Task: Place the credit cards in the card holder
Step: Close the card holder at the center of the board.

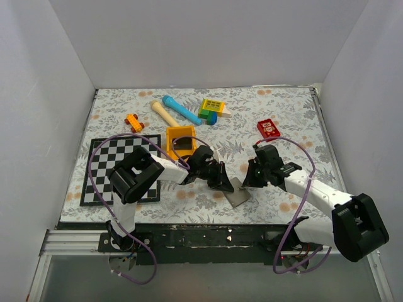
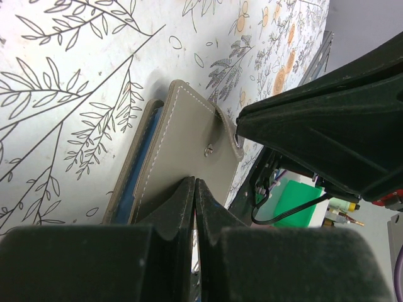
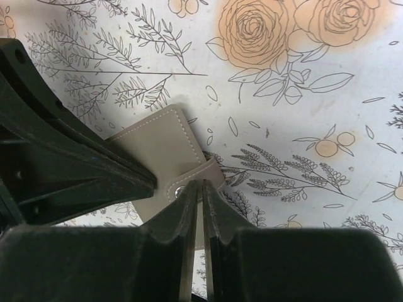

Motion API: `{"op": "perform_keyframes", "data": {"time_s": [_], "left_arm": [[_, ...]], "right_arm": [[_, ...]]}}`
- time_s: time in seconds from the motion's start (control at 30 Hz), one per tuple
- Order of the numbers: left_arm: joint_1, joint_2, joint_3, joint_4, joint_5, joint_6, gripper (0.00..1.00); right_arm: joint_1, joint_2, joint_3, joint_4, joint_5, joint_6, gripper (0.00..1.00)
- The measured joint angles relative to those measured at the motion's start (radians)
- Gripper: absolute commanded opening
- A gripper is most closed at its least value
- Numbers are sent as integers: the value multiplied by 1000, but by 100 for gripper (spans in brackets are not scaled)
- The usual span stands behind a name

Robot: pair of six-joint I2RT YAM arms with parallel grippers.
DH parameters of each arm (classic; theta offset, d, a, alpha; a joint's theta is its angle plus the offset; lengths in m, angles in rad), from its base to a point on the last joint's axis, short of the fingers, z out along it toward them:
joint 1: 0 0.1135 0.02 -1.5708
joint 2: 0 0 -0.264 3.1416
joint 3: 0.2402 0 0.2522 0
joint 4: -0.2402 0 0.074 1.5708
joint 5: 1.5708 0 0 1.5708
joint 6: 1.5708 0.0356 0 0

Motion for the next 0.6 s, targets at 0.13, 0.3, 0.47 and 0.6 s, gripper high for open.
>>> {"op": "perform_keyframes", "data": {"time_s": [0.13,0.3,0.47,0.6], "left_arm": [[0,0,0,0,0,0,0],[0,0,0,0,0,0,0],[0,0,0,0,0,0,0],[0,0,0,0,0,0,0]], "right_arm": [[0,16,0,13,-25,-5,15],[0,21,0,27,-50,-7,15],[0,24,0,33,-68,-7,15],[0,31,-1,36,-75,-6,15]]}}
